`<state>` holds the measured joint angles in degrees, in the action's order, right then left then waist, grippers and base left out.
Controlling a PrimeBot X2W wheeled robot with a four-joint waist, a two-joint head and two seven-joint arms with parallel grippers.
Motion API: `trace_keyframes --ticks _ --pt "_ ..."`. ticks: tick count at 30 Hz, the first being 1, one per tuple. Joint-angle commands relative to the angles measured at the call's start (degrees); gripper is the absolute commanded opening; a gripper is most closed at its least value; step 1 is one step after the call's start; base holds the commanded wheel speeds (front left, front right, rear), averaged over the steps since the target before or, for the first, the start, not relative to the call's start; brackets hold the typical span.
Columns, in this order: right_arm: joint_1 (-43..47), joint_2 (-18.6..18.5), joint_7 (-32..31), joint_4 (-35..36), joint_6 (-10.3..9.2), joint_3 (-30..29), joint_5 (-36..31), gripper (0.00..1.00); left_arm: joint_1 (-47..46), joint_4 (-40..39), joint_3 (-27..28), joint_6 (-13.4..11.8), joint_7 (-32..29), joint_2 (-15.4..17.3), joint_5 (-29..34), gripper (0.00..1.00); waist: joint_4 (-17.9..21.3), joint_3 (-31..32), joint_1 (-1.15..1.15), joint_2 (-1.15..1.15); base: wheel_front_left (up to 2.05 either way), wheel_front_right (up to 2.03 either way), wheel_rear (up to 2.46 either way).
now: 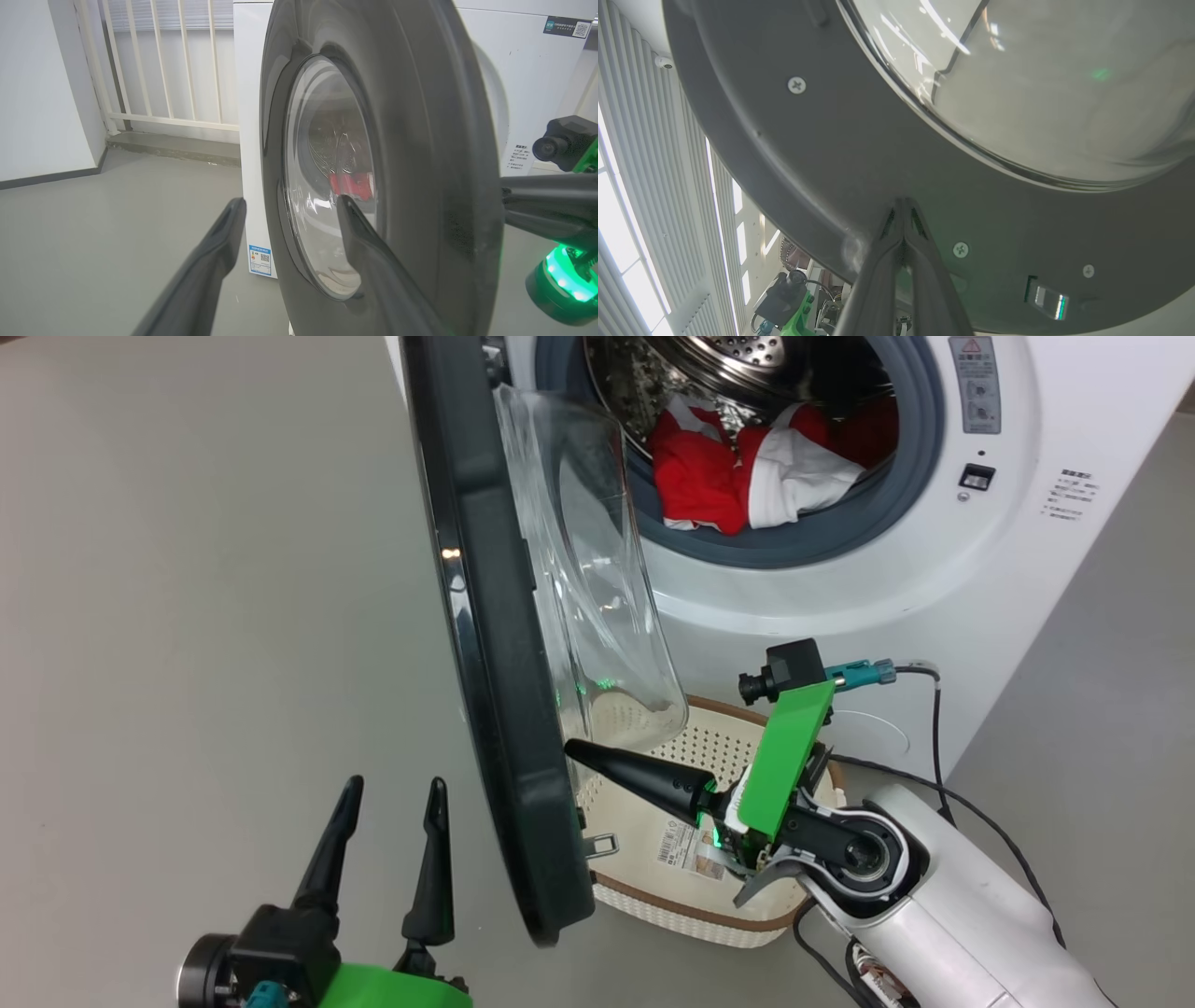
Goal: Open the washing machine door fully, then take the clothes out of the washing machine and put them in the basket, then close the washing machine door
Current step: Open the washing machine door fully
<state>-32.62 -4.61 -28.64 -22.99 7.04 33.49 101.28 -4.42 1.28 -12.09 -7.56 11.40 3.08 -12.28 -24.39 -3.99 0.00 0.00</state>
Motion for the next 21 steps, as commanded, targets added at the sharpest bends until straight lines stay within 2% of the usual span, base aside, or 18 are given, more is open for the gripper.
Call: trace_keyframes --ticks 1,21 --pt "-0.3 1.4 0.5 2.0 0.45 1.3 1.1 0.00 -0.5 -1.8 1.6 -0.3 -0.1 0.9 -0.5 1.00 -0.5 0.1 0.00 0.00 0.00 0.00 0.00" --pt "-4.0 -3.4 7.0 4.2 0.45 11.0 9.3 0.00 -0.5 -1.6 1.1 -0.7 0.1 1.4 -1.3 1.00 -2.0 0.4 0.00 0.00 0.00 0.00 0.00"
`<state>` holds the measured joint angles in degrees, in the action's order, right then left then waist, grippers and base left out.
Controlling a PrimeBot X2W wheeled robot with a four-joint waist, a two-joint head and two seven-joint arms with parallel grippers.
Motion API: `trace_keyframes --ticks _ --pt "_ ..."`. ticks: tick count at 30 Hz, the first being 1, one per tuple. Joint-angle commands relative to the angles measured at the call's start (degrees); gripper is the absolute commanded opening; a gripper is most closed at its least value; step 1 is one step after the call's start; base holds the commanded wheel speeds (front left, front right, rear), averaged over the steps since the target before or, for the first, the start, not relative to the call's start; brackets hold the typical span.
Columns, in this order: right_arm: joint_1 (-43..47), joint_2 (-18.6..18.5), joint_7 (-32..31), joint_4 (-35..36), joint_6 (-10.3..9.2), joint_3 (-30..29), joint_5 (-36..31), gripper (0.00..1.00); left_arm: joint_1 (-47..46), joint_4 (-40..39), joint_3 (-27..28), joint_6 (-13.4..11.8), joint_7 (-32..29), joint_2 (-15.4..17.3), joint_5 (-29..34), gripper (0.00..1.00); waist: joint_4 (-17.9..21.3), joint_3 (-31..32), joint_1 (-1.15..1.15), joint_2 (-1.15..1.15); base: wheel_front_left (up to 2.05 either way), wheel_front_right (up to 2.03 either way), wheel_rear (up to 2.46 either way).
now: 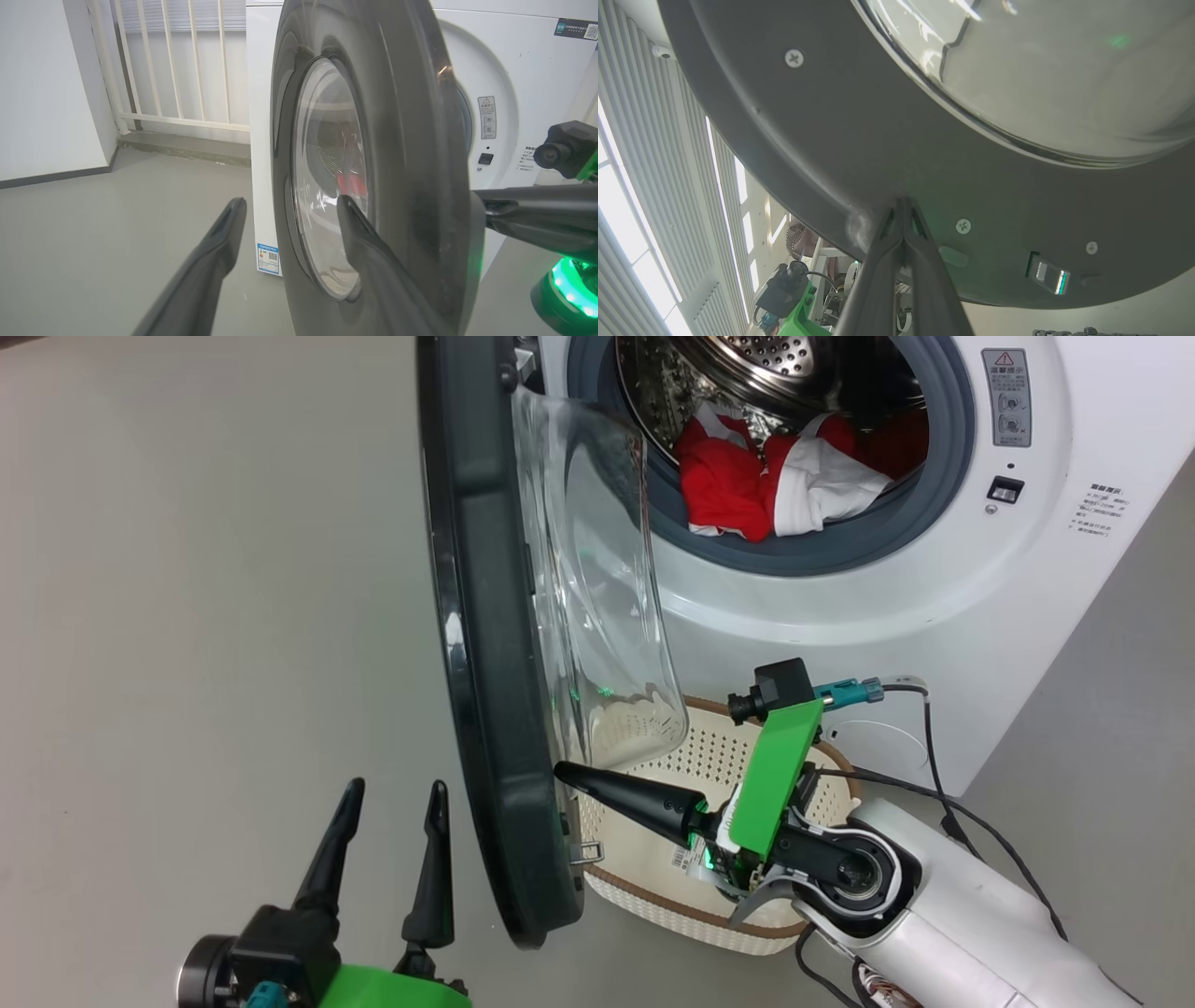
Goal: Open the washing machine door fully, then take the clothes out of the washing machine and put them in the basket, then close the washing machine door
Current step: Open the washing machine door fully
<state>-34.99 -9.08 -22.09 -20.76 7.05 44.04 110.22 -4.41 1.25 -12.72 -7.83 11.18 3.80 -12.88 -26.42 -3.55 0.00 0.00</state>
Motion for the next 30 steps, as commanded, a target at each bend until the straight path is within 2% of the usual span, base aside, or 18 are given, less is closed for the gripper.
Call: trace_keyframes --ticks 1,5,11,13,16,18,20,21,26,30 --pt "-1.8 0.7 0.9 2.2 0.44 1.0 0.8 0.00 -0.5 -1.5 1.7 -0.5 0.4 0.7 -0.7 1.00 0.0 0.0 0.00 0.00 0.00 0.00 0.00" --pt "-2.8 -1.1 3.4 3.4 0.44 3.4 1.0 0.00 -0.4 -1.5 1.6 -0.8 0.3 0.7 -0.8 1.00 0.0 0.2 0.00 0.00 0.00 0.00 0.00" --pt "-4.3 -4.2 10.4 4.2 0.44 7.4 -3.9 0.00 -0.2 -1.7 1.5 -1.0 0.2 1.0 -1.0 1.00 -0.1 0.5 0.00 0.00 0.00 0.00 0.00" --pt "-5.1 -5.7 13.6 3.7 0.44 9.4 -8.1 0.26 0.0 -1.8 1.4 -1.1 0.0 1.0 -1.1 1.00 -0.3 0.7 0.00 0.00 0.00 0.00 0.00" --pt "-5.4 -6.6 18.2 2.8 0.44 11.7 -13.1 0.50 0.3 -1.9 1.3 -1.2 -0.1 1.1 -1.3 1.00 -0.5 1.1 0.00 0.00 0.00 0.00 0.00" --pt "-5.6 -7.0 21.3 1.7 0.44 12.9 -16.5 0.81 0.5 -2.0 1.3 -1.3 -0.3 1.1 -1.4 1.00 -0.6 1.4 0.00 0.00 0.00 0.00 0.00" --pt "-5.5 -7.1 24.3 0.5 0.44 13.6 -19.6 0.96 0.8 -2.1 1.3 -1.4 -0.4 1.2 -1.5 1.00 -0.7 1.7 0.00 0.00 0.00 0.00 0.00" --pt "-5.4 -7.1 25.5 -0.2 0.44 13.9 -21.0 1.00 0.9 -2.2 1.3 -1.5 -0.4 1.3 -1.5 1.00 -0.7 1.9 0.00 0.00 0.00 0.00 0.00" --pt "-4.9 -7.1 32.6 -4.4 0.44 14.5 -30.4 1.00 1.7 -2.6 1.4 -1.8 -0.7 1.5 -1.8 1.00 -1.0 2.9 0.00 0.00 0.00 0.00 0.00" --pt "-3.4 -5.8 36.2 -9.0 0.44 11.0 -39.3 1.00 2.6 -2.9 1.4 -2.1 -0.8 1.6 -2.1 1.00 -1.1 3.3 0.00 0.00 0.00 0.00 0.00"
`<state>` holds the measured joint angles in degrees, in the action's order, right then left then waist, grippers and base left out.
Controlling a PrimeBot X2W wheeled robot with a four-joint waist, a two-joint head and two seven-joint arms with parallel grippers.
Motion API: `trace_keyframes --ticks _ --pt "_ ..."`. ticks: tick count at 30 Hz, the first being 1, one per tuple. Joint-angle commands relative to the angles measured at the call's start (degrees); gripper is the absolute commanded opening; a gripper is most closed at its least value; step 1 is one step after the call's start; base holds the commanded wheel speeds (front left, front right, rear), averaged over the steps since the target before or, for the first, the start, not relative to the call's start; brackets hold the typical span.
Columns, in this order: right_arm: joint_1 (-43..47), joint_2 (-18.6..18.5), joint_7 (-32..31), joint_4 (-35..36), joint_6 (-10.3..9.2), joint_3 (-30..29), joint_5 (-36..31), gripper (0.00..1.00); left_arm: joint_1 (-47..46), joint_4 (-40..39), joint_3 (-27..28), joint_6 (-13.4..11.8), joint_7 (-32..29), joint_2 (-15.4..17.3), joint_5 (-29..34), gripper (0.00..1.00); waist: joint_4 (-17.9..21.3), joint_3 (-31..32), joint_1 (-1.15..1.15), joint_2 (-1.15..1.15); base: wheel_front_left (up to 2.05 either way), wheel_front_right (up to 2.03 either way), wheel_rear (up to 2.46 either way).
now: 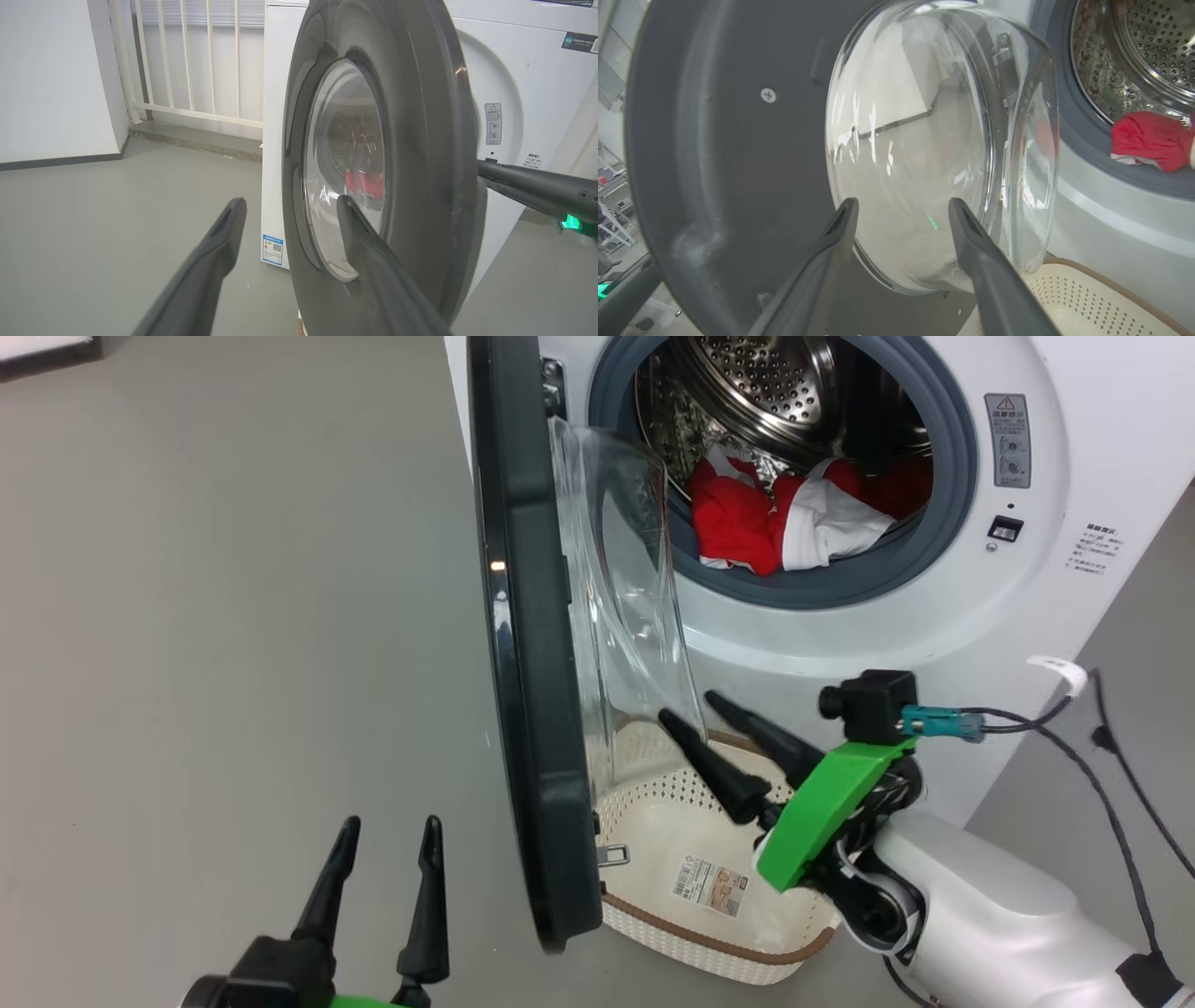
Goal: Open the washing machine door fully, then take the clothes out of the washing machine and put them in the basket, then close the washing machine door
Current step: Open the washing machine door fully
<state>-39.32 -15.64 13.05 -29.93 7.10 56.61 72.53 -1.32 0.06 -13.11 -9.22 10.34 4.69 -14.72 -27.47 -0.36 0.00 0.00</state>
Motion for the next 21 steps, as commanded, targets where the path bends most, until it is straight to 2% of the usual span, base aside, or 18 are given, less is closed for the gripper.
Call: trace_keyframes --ticks 1,5,6,8,12,15,18,21 --pt "1.5 1.4 1.4 -1.1 0.39 -3.3 -4.0 1.00 -0.4 -1.8 1.8 -0.7 0.1 0.7 -0.3 1.00 0.0 0.2 0.00 0.00 0.00 0.00 0.00" --pt "4.2 4.4 1.9 -3.8 0.39 -13.5 -17.8 1.00 0.2 -2.1 1.8 -1.0 0.2 0.8 -0.5 1.00 0.2 0.1 0.00 0.00 0.00 0.00 0.00" --pt "4.2 4.4 1.9 -3.8 0.39 -13.5 -17.8 1.00 0.2 -2.1 1.8 -1.0 0.2 0.8 -0.5 1.00 0.2 0.1 0.00 0.00 0.00 0.00 0.00" --pt "7.1 6.4 1.9 -2.7 0.39 -20.2 -25.8 1.00 0.3 -2.3 1.8 -1.2 0.3 0.7 -0.6 1.00 0.3 0.0 0.00 0.00 0.00 0.00 0.00" --pt "14.6 9.9 1.9 3.2 0.39 -31.6 -43.1 1.00 0.3 -2.3 1.7 -1.2 0.6 0.8 -0.7 1.00 0.2 -0.1 0.00 0.00 0.00 0.00 0.00" --pt "20.4 11.9 1.9 8.9 0.39 -37.0 -52.9 1.00 0.3 -2.4 1.7 -1.4 0.9 0.9 -0.7 1.00 0.3 -0.2 0.00 0.00 0.00 0.00 0.00" --pt "25.1 12.6 1.9 14.6 0.39 -40.8 -59.8 1.00 0.2 -2.4 1.7 -1.4 1.3 0.9 -0.7 1.00 0.3 -0.2 0.00 0.00 0.00 0.00 0.00" --pt "28.7 12.7 1.9 20.0 0.39 -42.9 -63.0 1.00 0.2 -2.2 1.7 -1.5 1.7 0.9 -0.7 1.00 0.4 -0.3 0.00 0.00 0.00 0.00 0.00"
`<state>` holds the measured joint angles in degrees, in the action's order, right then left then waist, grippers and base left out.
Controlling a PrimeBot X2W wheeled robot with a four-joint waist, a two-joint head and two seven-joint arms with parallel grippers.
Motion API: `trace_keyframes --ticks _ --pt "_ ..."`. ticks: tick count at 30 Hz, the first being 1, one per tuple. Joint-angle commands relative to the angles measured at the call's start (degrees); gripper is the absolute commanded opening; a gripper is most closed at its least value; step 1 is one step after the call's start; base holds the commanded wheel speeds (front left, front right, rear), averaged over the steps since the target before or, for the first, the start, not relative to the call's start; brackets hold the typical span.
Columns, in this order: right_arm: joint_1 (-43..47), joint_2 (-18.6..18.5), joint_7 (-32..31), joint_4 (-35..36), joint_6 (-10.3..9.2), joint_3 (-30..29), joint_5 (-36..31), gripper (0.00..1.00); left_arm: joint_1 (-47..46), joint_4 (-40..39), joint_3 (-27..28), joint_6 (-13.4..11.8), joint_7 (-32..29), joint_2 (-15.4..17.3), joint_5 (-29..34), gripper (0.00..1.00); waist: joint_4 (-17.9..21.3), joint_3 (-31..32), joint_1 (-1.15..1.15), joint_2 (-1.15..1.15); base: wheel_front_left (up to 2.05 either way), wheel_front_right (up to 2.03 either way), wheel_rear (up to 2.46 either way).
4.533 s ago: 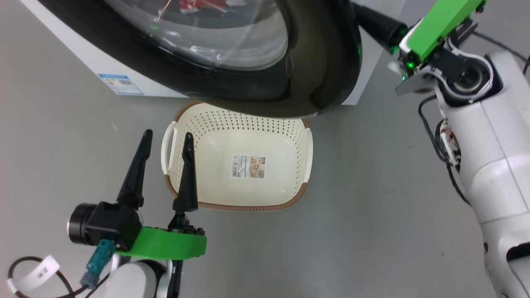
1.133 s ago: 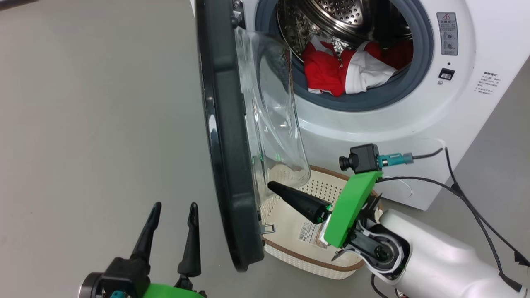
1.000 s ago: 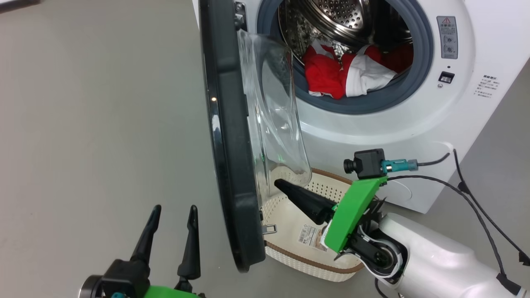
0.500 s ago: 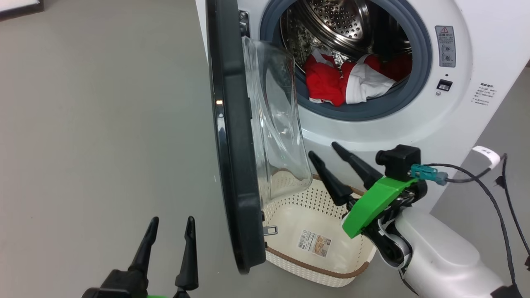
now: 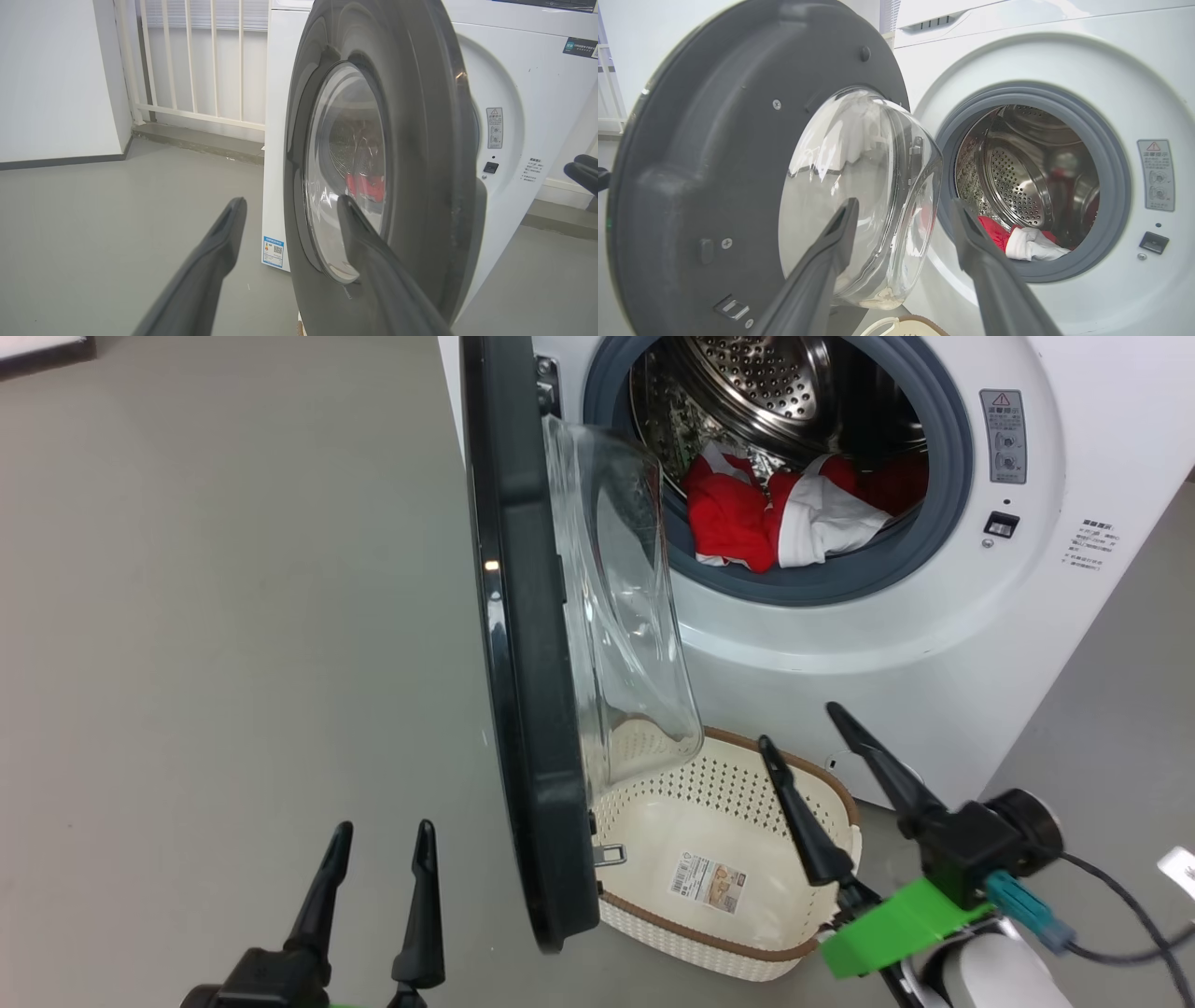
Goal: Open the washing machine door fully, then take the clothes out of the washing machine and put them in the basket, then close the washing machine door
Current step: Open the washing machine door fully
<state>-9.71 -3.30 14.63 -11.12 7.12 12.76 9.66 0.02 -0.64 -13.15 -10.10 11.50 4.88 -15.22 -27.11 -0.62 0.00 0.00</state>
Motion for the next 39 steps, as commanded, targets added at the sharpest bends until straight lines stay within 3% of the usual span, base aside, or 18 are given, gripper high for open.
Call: trace_keyframes --ticks 1,11,27,28,29,31,39 --pt "0.1 0.4 0.4 2.7 0.36 0.2 -0.8 1.00 -1.2 -1.4 1.7 -0.7 0.7 0.7 -0.2 1.00 0.0 0.0 0.00 0.00 0.00 0.00 0.00" --pt "8.4 0.4 0.4 8.4 0.36 -3.2 -0.6 1.00 -0.8 -1.1 1.3 -1.3 1.7 0.6 0.2 1.00 0.2 0.4 0.00 0.00 0.00 0.00 0.00" --pt "9.5 0.4 0.4 9.0 0.36 -2.2 1.3 1.00 -1.1 0.8 1.1 -1.3 2.6 0.6 -0.3 1.00 1.5 0.2 0.00 0.00 0.00 0.00 0.00" --pt "9.5 0.4 0.4 8.9 0.36 -2.1 1.5 1.00 -1.2 0.8 1.1 -1.3 2.6 0.5 -0.4 0.84 1.5 0.1 0.00 0.00 0.00 0.00 0.00" --pt "9.5 0.4 0.4 8.8 0.36 -2.1 1.7 1.00 -1.3 0.8 1.1 -1.3 2.7 0.5 -0.4 0.48 1.6 0.1 0.00 0.00 0.00 0.00 0.00" --pt "9.5 0.4 0.4 8.7 0.36 -2.0 1.9 1.00 -1.7 0.5 1.2 -1.4 2.8 0.5 -0.3 0.00 1.7 0.1 0.00 0.00 0.00 0.00 0.00" --pt "9.5 0.4 0.4 8.2 0.36 -2.0 2.9 1.00 -3.8 -4.5 1.5 -2.3 3.3 1.9 3.2 0.00 1.9 0.4 0.00 0.00 0.00 0.00 0.00"
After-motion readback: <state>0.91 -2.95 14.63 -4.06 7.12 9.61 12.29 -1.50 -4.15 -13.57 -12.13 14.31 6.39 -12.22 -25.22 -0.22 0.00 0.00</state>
